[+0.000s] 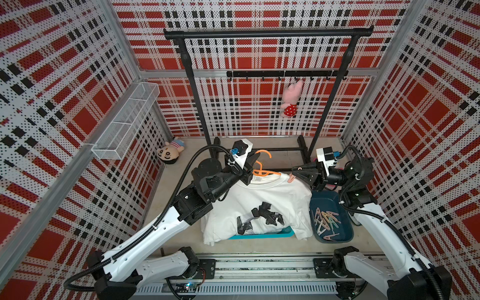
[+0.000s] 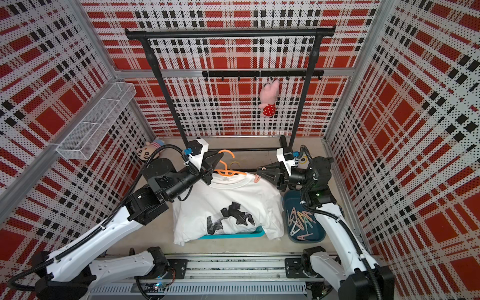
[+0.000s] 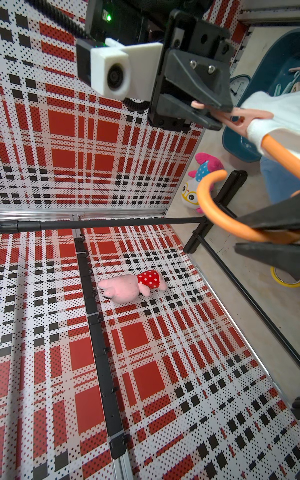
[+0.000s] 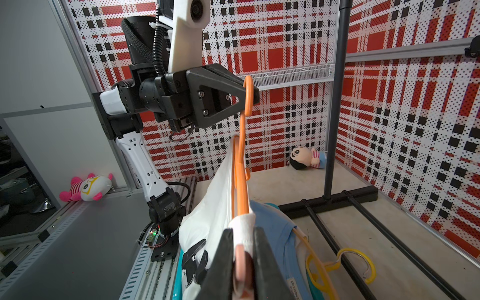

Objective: Use clothespins to secure the t-shirt on both sides of the hanger
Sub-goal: Clamp the T-shirt on the hanger.

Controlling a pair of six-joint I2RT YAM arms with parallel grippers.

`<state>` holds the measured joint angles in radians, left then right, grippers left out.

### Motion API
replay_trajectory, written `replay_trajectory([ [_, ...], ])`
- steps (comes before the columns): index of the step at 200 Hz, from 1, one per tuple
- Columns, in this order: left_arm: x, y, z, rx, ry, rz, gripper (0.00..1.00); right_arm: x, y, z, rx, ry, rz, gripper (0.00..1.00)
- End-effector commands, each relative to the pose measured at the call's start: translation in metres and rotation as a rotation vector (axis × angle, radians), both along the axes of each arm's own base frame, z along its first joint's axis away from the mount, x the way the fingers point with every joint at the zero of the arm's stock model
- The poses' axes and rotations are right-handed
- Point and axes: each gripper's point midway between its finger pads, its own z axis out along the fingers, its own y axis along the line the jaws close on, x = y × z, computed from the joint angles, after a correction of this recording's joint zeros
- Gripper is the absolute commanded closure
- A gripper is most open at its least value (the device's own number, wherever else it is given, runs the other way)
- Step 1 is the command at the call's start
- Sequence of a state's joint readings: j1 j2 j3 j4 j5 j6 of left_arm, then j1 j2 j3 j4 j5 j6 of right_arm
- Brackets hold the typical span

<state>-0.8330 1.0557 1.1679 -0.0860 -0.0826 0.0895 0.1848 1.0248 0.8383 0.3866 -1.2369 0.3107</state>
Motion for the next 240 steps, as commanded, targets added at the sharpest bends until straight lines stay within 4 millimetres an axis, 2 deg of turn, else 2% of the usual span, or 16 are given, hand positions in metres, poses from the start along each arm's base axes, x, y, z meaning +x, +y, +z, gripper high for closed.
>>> replay_trajectory([
  [1, -0.012, 0.011, 0.046, -0.121, -0.098, -0.002, 1.0, -0.001, -0.001, 0.007, -0.007, -0.013, 0.001, 0.89],
  [17, -0.01, 0.01, 0.043, -0.109, -0.095, 0.0, 1.0, 0.0, -0.001, 0.011, -0.008, -0.017, -0.006, 0.79],
  [30, -0.008, 0.009, 0.038, -0.094, -0.089, 0.007, 1.0, 0.003, -0.002, 0.014, -0.01, -0.019, -0.025, 0.61],
  [47, -0.005, 0.008, 0.033, -0.081, -0.082, 0.017, 1.0, 0.006, -0.004, 0.022, -0.015, -0.044, -0.064, 0.46],
  [72, -0.003, 0.008, 0.027, -0.074, -0.076, 0.027, 1.0, 0.008, -0.006, 0.031, -0.015, -0.06, -0.1, 0.34],
  [118, 0.0, 0.009, 0.017, -0.061, -0.065, 0.038, 1.0, 0.004, -0.011, 0.053, 0.014, -0.092, -0.163, 0.26],
  [138, 0.008, 0.008, 0.009, -0.052, -0.045, 0.054, 1.0, 0.006, -0.02, 0.065, 0.057, -0.072, -0.259, 0.24],
  [155, 0.017, 0.008, -0.001, -0.047, -0.012, 0.066, 1.0, 0.021, -0.039, 0.071, 0.127, 0.024, -0.442, 0.24],
  [170, 0.03, 0.01, -0.013, -0.045, 0.028, 0.084, 1.0, 0.044, -0.073, 0.069, 0.187, 0.191, -0.702, 0.24],
  [180, 0.04, 0.012, -0.021, -0.042, 0.055, 0.107, 1.0, 0.061, -0.111, 0.056, 0.229, 0.358, -0.956, 0.25],
  [193, 0.051, 0.014, -0.032, -0.036, 0.087, 0.124, 1.0, 0.061, -0.144, 0.029, 0.217, 0.52, -1.164, 0.28],
  [216, 0.062, 0.013, -0.048, -0.023, 0.125, 0.117, 1.0, 0.046, -0.161, -0.022, 0.166, 0.687, -1.277, 0.31],
  [240, 0.072, 0.014, -0.064, -0.003, 0.158, 0.134, 1.0, 0.03, -0.174, -0.091, 0.118, 0.934, -1.393, 0.35],
])
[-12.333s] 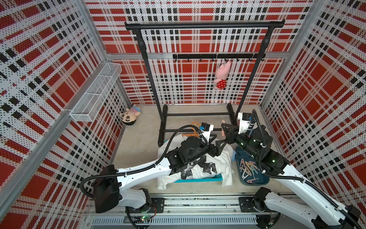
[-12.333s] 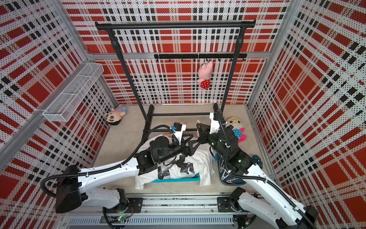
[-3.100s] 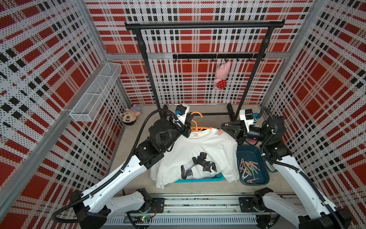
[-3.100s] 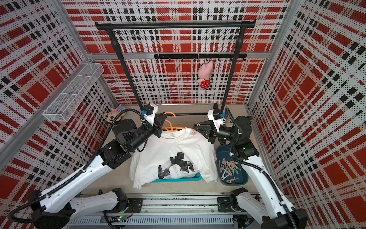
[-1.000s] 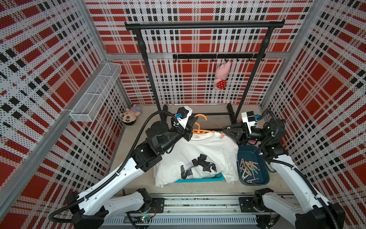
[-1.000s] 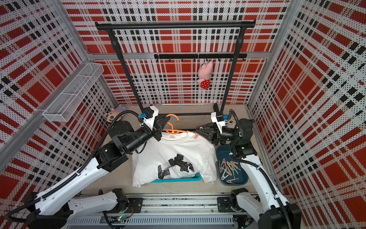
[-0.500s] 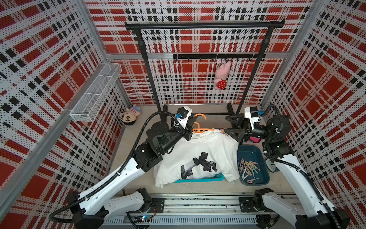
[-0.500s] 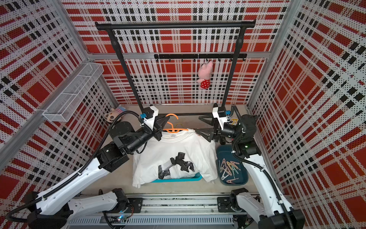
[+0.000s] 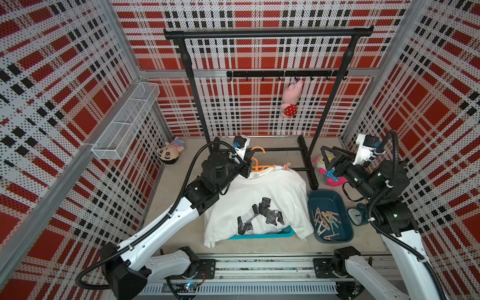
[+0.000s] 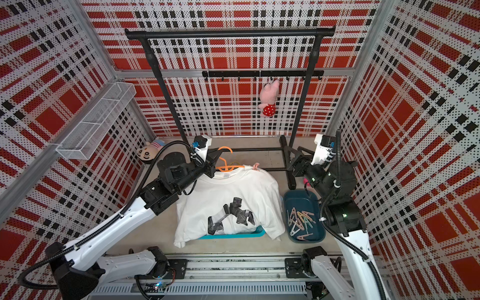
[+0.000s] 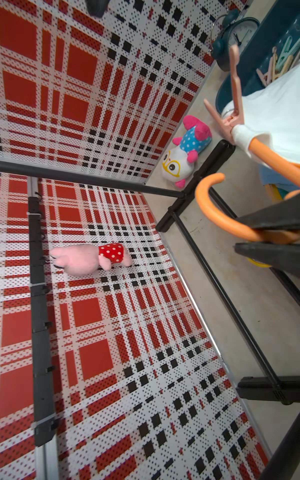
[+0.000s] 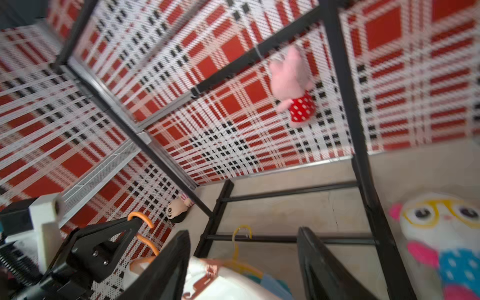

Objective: Use clothespins to secure the t-shirt on both sides of the hanger
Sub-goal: Clamp the T-shirt on the hanger, then place the hanger in the basket.

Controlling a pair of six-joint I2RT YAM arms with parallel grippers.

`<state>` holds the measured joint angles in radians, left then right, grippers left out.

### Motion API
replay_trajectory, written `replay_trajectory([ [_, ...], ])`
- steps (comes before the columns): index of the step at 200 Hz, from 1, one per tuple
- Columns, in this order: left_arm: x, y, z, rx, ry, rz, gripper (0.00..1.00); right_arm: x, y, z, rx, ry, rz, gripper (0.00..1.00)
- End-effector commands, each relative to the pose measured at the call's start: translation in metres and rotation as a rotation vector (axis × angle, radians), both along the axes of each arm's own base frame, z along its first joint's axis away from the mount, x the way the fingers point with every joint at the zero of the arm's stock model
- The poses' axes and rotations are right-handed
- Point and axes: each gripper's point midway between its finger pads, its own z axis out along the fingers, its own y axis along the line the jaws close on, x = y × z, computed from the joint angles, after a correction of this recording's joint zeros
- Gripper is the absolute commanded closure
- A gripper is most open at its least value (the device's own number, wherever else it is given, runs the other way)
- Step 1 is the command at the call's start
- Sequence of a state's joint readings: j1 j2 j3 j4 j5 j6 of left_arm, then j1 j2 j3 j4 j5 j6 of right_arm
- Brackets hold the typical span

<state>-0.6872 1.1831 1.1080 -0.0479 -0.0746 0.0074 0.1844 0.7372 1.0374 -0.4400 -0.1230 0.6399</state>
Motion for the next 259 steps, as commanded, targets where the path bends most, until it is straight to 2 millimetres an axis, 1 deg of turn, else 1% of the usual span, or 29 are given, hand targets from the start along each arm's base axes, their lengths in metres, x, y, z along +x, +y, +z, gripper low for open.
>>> replay_trajectory([
  [1, 0.006, 0.0, 0.003, -0.042, -0.004, -0.003, 1.0, -0.017, -0.04, -0.102, 0.058, 0.395, -0.261, 0.35],
  [15, 0.014, 0.001, -0.004, -0.045, 0.023, 0.012, 1.0, -0.028, -0.045, -0.141, 0.072, 0.528, -0.315, 0.37],
  [27, 0.021, 0.002, -0.014, -0.039, 0.048, 0.034, 1.0, -0.035, -0.047, -0.173, 0.075, 0.62, -0.342, 0.42],
  [32, 0.024, 0.002, -0.018, -0.036, 0.06, 0.043, 1.0, -0.038, -0.046, -0.187, 0.084, 0.654, -0.347, 0.45],
  [34, 0.025, 0.002, -0.02, -0.034, 0.065, 0.048, 1.0, -0.039, -0.046, -0.189, 0.086, 0.658, -0.347, 0.46],
  [47, 0.033, 0.001, -0.033, -0.025, 0.102, 0.067, 1.0, -0.044, -0.045, -0.217, 0.113, 0.71, -0.362, 0.51],
  [62, 0.042, -0.002, -0.051, -0.003, 0.151, 0.083, 1.0, -0.05, -0.05, -0.24, 0.136, 0.743, -0.413, 0.53],
  [75, 0.048, -0.003, -0.063, 0.014, 0.186, 0.095, 1.0, -0.053, -0.059, -0.254, 0.125, 0.76, -0.473, 0.52],
  [85, 0.053, -0.002, -0.068, 0.022, 0.203, 0.11, 1.0, -0.056, -0.067, -0.263, 0.108, 0.778, -0.524, 0.52],
  [97, 0.057, -0.001, -0.072, 0.029, 0.219, 0.118, 1.0, -0.052, -0.067, -0.27, 0.087, 0.791, -0.521, 0.53],
  [114, 0.061, 0.0, -0.076, 0.031, 0.231, 0.117, 1.0, -0.042, -0.064, -0.272, 0.058, 0.794, -0.499, 0.54],
  [121, 0.063, 0.002, -0.078, 0.04, 0.236, 0.122, 0.94, -0.037, -0.062, -0.272, 0.034, 0.789, -0.477, 0.57],
  [132, 0.066, 0.004, -0.078, 0.047, 0.244, 0.134, 0.91, -0.027, -0.063, -0.264, -0.005, 0.75, -0.459, 0.63],
  [141, 0.067, 0.006, -0.078, 0.048, 0.247, 0.14, 0.86, -0.012, -0.056, -0.249, -0.048, 0.673, -0.387, 0.63],
  [158, 0.068, 0.01, -0.074, 0.045, 0.236, 0.141, 0.77, 0.013, -0.047, -0.206, -0.117, 0.513, -0.301, 0.57],
  [169, 0.068, 0.014, -0.071, 0.047, 0.23, 0.147, 0.65, 0.025, -0.044, -0.179, -0.207, 0.432, -0.246, 0.55],
  [178, 0.068, 0.016, -0.067, 0.042, 0.225, 0.152, 0.56, 0.03, -0.046, -0.162, -0.318, 0.391, -0.224, 0.55],
  [184, 0.069, 0.02, -0.066, 0.041, 0.225, 0.16, 0.53, 0.032, -0.051, -0.154, -0.382, 0.388, -0.231, 0.58],
  [193, 0.069, 0.024, -0.062, 0.032, 0.218, 0.162, 0.51, 0.034, -0.059, -0.14, -0.486, 0.391, -0.242, 0.61],
  [206, 0.067, 0.03, -0.058, 0.017, 0.212, 0.162, 0.48, 0.037, -0.061, -0.125, -0.654, 0.415, -0.177, 0.62],
  [217, 0.065, 0.033, -0.055, -0.007, 0.201, 0.15, 0.46, 0.038, -0.065, -0.123, -0.767, 0.468, -0.121, 0.66],
  [230, 0.062, 0.034, -0.053, -0.018, 0.199, 0.138, 0.45, 0.036, -0.077, -0.131, -0.819, 0.571, -0.068, 0.67],
  [232, 0.062, 0.034, -0.053, -0.019, 0.199, 0.136, 0.45, 0.035, -0.079, -0.134, -0.822, 0.589, -0.06, 0.67],
  [246, 0.058, 0.033, -0.054, -0.02, 0.205, 0.123, 0.43, 0.026, -0.078, -0.156, -0.858, 0.643, 0.025, 0.67],
  [259, 0.055, 0.031, -0.055, -0.022, 0.207, 0.099, 0.43, 0.014, -0.068, -0.185, -0.836, 0.671, 0.106, 0.66],
])
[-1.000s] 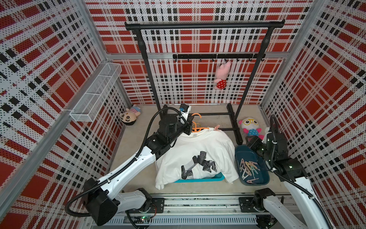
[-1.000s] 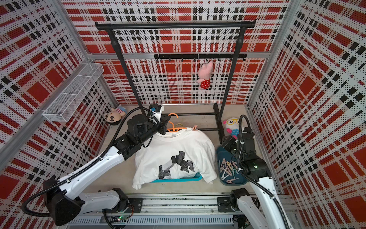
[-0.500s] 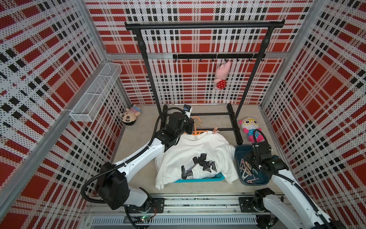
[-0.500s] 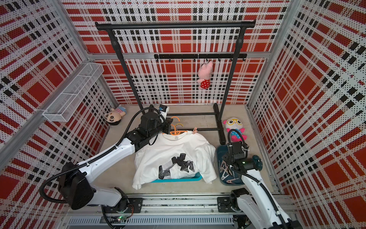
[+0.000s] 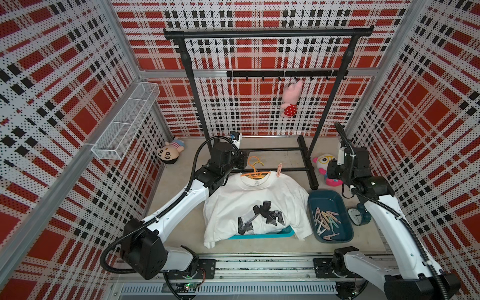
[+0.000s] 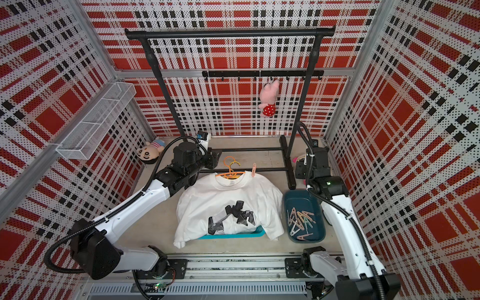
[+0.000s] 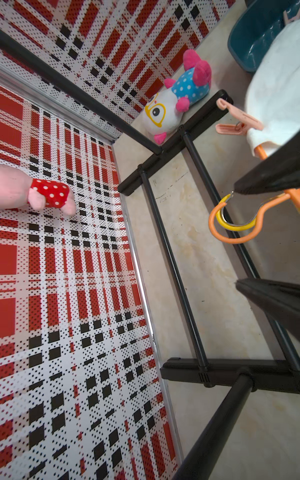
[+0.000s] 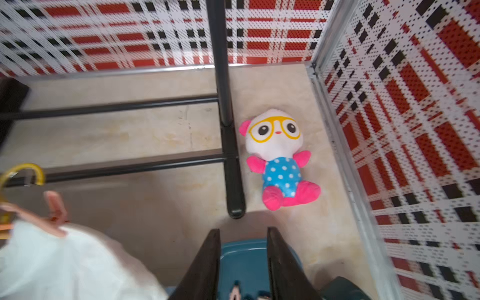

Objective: Use clothespins to secure the t-shirt on both sides of the hanger
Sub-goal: Place the hanger in the basket, then pick up the clothespin from the storage box.

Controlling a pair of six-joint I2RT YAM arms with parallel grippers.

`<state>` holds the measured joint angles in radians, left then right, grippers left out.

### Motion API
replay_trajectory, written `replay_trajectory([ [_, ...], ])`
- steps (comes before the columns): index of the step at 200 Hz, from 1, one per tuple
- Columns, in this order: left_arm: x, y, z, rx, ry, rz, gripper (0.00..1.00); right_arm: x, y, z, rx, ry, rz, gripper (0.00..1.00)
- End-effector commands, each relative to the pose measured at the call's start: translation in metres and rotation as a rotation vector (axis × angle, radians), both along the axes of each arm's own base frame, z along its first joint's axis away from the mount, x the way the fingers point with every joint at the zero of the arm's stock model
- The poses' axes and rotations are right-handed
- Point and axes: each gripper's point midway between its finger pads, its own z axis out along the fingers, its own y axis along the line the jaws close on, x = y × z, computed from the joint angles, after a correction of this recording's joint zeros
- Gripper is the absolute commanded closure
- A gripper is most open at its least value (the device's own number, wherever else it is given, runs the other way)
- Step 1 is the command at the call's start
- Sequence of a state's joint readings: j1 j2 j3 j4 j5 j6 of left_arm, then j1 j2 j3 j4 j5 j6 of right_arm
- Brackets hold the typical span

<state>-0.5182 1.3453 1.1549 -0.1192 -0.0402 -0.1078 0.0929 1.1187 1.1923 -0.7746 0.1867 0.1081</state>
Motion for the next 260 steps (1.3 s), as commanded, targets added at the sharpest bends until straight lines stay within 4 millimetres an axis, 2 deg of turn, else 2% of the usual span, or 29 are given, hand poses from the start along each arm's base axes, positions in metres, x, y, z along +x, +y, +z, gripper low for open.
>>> replay_trajectory([
  [1, -0.01, -0.006, 0.005, -0.031, -0.011, -0.06, 0.43, -0.045, 0.007, -0.073, -0.081, 0.288, 0.186, 0.65],
  [8, -0.011, -0.007, 0.005, -0.03, -0.011, -0.069, 0.43, -0.047, 0.013, -0.084, -0.068, 0.3, 0.231, 0.65],
  [17, -0.012, -0.006, 0.003, -0.027, -0.008, -0.07, 0.42, -0.05, 0.019, -0.082, -0.05, 0.321, 0.255, 0.68],
  [33, -0.013, -0.005, 0.002, -0.027, -0.01, -0.068, 0.42, -0.052, 0.021, -0.08, -0.07, 0.31, 0.297, 0.66],
  [71, -0.019, -0.004, 0.002, -0.013, -0.018, -0.087, 0.42, -0.059, 0.014, -0.103, -0.315, 0.341, 0.515, 0.61],
  [84, -0.02, -0.001, 0.005, -0.007, -0.033, -0.08, 0.42, -0.067, 0.023, -0.11, -0.353, 0.351, 0.649, 0.62],
  [100, -0.021, -0.002, 0.007, -0.015, -0.039, -0.086, 0.42, -0.076, 0.036, -0.118, -0.322, 0.361, 0.748, 0.58],
  [115, -0.024, -0.005, 0.006, -0.026, -0.038, -0.109, 0.42, -0.097, 0.04, -0.143, -0.306, 0.464, 0.842, 0.55],
  [132, -0.023, -0.004, 0.003, -0.025, -0.033, -0.099, 0.42, -0.108, 0.02, -0.172, -0.402, 0.562, 0.832, 0.56],
  [149, -0.022, -0.003, 0.0, -0.011, -0.03, -0.095, 0.42, -0.11, 0.006, -0.187, -0.477, 0.584, 0.801, 0.55],
  [165, -0.023, -0.002, 0.001, -0.009, -0.034, -0.094, 0.42, -0.116, 0.006, -0.196, -0.488, 0.6, 0.828, 0.53],
  [204, -0.022, 0.001, -0.002, -0.008, -0.028, -0.091, 0.42, -0.111, 0.017, -0.204, -0.454, 0.568, 0.848, 0.52],
  [260, -0.021, 0.004, -0.002, -0.009, -0.028, -0.084, 0.42, -0.103, 0.035, -0.222, -0.391, 0.557, 0.865, 0.57],
])
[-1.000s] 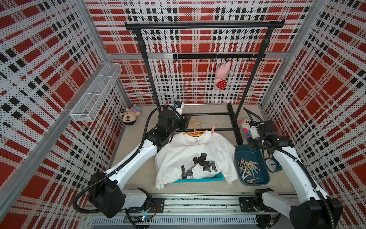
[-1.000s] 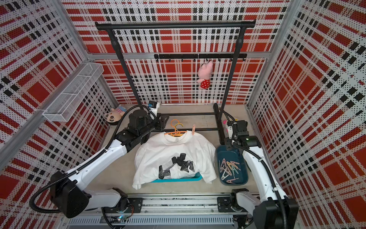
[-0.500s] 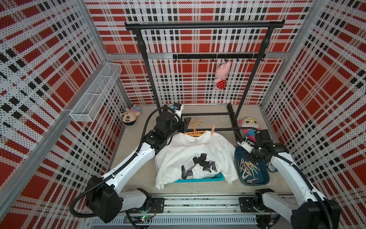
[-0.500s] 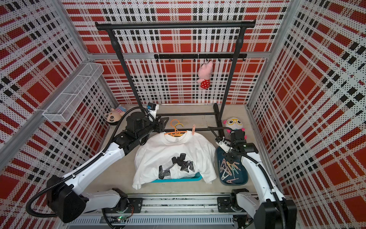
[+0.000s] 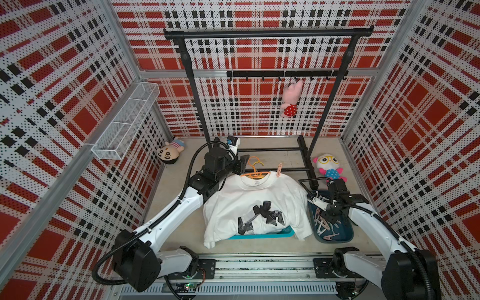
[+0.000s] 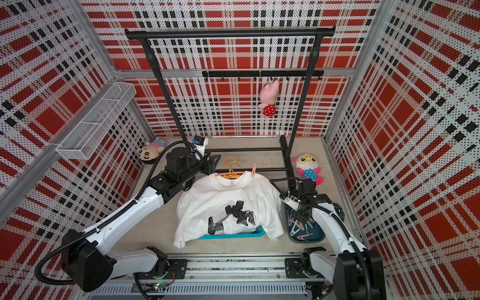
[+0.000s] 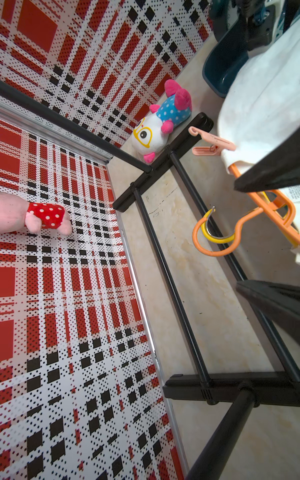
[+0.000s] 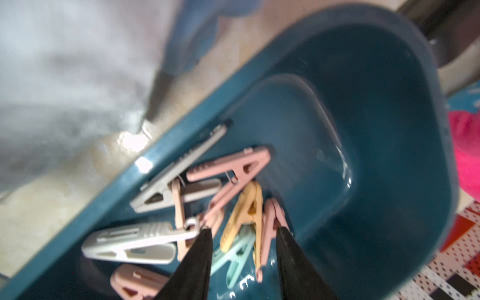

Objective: Use clothespins to secure the t-shirt on both sides of the hanger
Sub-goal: Pick up the clothespin from the storage box.

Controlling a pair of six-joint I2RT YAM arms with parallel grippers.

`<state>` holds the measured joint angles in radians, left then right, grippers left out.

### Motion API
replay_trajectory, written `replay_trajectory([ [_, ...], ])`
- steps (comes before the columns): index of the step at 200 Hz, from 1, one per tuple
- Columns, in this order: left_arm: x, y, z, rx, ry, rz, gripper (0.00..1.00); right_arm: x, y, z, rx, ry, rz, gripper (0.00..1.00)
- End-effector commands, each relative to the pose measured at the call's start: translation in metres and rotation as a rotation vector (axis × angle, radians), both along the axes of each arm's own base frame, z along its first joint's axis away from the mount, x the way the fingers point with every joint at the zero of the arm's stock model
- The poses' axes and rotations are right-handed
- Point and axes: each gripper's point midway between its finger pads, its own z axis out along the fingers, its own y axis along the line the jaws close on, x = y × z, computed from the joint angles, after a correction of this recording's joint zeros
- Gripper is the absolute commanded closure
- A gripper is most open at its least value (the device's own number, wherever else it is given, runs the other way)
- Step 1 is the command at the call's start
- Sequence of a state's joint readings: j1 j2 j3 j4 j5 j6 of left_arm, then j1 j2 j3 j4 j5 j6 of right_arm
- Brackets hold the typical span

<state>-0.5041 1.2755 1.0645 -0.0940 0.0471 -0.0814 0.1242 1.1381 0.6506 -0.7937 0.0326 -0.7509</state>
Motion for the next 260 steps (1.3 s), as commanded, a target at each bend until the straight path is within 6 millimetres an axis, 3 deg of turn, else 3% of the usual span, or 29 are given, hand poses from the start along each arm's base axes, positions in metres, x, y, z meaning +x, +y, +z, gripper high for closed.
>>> replay_trajectory([
  [1, -0.001, 0.003, 0.006, -0.007, -0.023, -0.007, 0.42, 0.007, 0.012, -0.006, 0.048, -0.017, 0.019, 0.57],
  [198, -0.002, 0.006, 0.006, -0.013, -0.022, -0.002, 0.42, 0.032, -0.007, -0.022, 0.009, -0.124, -0.169, 0.68],
  [226, -0.002, 0.006, 0.006, -0.016, -0.023, -0.001, 0.42, 0.033, -0.012, -0.023, -0.006, -0.145, -0.189, 0.6],
  [260, -0.003, 0.007, 0.009, -0.023, -0.03, 0.002, 0.42, 0.037, -0.017, -0.015, 0.017, -0.196, -0.238, 0.58],
])
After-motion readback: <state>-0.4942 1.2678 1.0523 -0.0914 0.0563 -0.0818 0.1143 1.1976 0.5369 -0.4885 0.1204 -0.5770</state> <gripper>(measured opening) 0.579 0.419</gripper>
